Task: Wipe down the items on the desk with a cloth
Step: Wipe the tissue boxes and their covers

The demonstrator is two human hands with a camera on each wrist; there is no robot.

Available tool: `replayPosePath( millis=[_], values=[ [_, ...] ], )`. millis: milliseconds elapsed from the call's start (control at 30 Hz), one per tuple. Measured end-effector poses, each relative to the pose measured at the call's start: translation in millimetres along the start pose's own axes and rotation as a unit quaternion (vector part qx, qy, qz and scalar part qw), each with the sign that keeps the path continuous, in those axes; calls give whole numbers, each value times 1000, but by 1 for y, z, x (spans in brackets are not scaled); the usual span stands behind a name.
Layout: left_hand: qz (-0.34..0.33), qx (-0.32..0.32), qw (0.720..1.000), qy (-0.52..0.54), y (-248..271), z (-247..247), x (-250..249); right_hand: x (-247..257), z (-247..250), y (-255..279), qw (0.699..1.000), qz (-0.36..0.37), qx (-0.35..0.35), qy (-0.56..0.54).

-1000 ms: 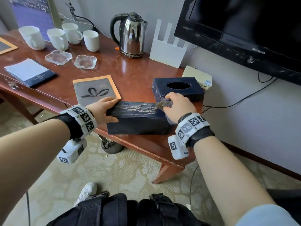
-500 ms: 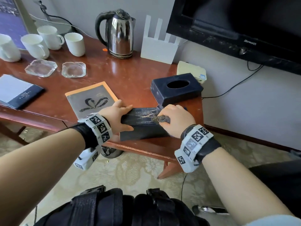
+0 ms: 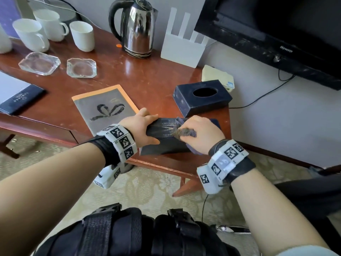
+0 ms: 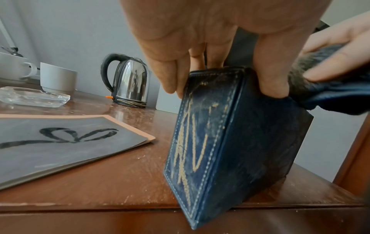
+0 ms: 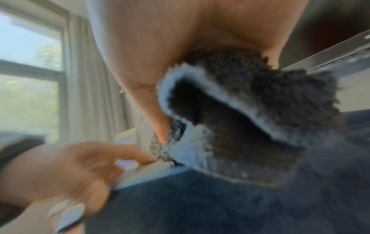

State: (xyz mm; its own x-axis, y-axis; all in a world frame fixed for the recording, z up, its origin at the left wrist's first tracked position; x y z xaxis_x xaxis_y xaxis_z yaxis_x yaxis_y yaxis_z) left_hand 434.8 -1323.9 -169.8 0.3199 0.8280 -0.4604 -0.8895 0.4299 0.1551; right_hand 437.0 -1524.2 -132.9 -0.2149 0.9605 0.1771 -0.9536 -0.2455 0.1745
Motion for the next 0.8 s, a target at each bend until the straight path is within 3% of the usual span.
replayPosePath(
  millis=[100, 167, 267, 400, 433, 533, 600, 700, 800],
  values=[
    [-1, -4, 1000, 4, 1, -1, 1, -15, 5, -23, 984, -154, -78, -40],
    [-2, -7, 1000, 3, 1, -2, 1, -11, -5, -26, 976, -190, -100, 31],
    [-4, -10, 1000, 9, 1, -3, 3, 11, -17, -13, 989, -87, -93, 76],
    [-16, -12, 1000, 10, 2, -3, 3, 14, 1, -4, 996, 52, 29, 63],
    [-18, -9, 1000, 6, 2, -1, 3, 12, 8, -8, 995, 47, 34, 76],
    [-26, 1, 1000, -8, -1, 4, 5, 5, 14, -24, 993, -109, -52, 7],
    [-30, 7, 999, -16, -2, 4, 6, 11, 0, -25, 982, -162, -84, 39],
    [-34, 12, 999, -19, -3, 2, 7, 29, -19, -12, 987, -100, -92, 80],
    [-41, 16, 999, -13, -4, 3, 7, 35, -19, 0, 997, 10, -42, 61]
  ],
)
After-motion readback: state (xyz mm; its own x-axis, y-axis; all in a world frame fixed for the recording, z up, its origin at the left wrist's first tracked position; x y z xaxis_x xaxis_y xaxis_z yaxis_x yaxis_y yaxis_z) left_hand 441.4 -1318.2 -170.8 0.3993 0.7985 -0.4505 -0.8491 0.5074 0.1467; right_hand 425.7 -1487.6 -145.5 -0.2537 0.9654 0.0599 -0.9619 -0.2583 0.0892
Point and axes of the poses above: each hand's wrist, its own y-axis away from the middle knuckle, its own z-axis out of the back of the hand, x = y × z, the point moved 1 cm from there along -y, towards the middle knuckle, and after that the axes turned 12 degrees about -z, right-handed, at the moved point
